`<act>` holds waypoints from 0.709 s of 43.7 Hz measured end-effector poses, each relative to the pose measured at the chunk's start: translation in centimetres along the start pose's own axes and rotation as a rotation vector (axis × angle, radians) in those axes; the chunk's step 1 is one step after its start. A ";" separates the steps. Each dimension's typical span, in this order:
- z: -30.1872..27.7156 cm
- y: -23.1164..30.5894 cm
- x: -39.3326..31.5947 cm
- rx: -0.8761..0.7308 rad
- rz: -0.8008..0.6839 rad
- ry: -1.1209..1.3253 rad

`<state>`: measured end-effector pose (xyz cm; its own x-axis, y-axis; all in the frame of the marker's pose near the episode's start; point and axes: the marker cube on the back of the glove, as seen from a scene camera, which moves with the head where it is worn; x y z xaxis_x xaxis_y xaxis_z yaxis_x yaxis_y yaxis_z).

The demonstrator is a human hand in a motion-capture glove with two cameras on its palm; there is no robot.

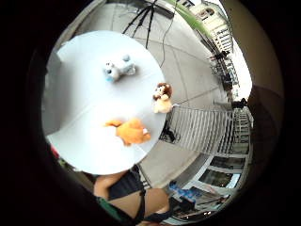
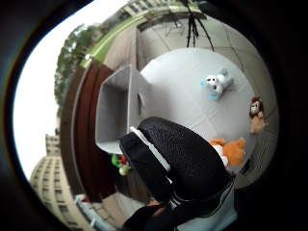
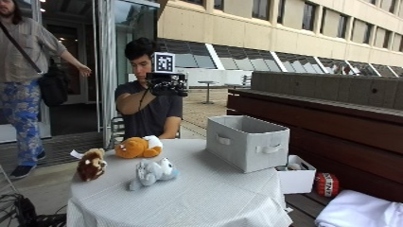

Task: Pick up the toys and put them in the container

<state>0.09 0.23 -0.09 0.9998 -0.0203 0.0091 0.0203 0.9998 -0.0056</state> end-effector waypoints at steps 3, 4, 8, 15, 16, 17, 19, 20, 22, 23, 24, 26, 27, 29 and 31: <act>-0.1 0.1 0.1 0.005 -0.008 -0.002; -0.1 0.1 0.1 0.008 0.000 -0.003; -0.5 0.9 -0.4 -0.050 0.075 -0.008; -0.9 1.9 -0.3 -0.061 0.057 -0.004; -1.2 2.4 -0.6 -0.102 0.107 -0.003; -1.4 2.8 -0.7 -0.132 0.138 -0.002; -1.4 3.0 -0.3 -0.105 0.088 0.001; -1.2 3.0 0.1 -0.060 0.032 0.005; -1.0 3.0 0.7 0.011 -0.043 0.019; -0.9 3.1 0.9 0.026 -0.057 0.025; -0.9 3.3 1.1 0.032 -0.064 0.030; -0.9 3.7 1.6 0.034 -0.071 0.037; -0.8 3.8 2.0 0.038 -0.072 0.041; -0.5 3.9 2.6 0.047 -0.074 0.044; 0.0 4.1 3.4 0.043 -0.075 0.044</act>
<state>3.56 4.29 -0.11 0.9949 -0.0943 -0.0363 0.0957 0.9948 0.0361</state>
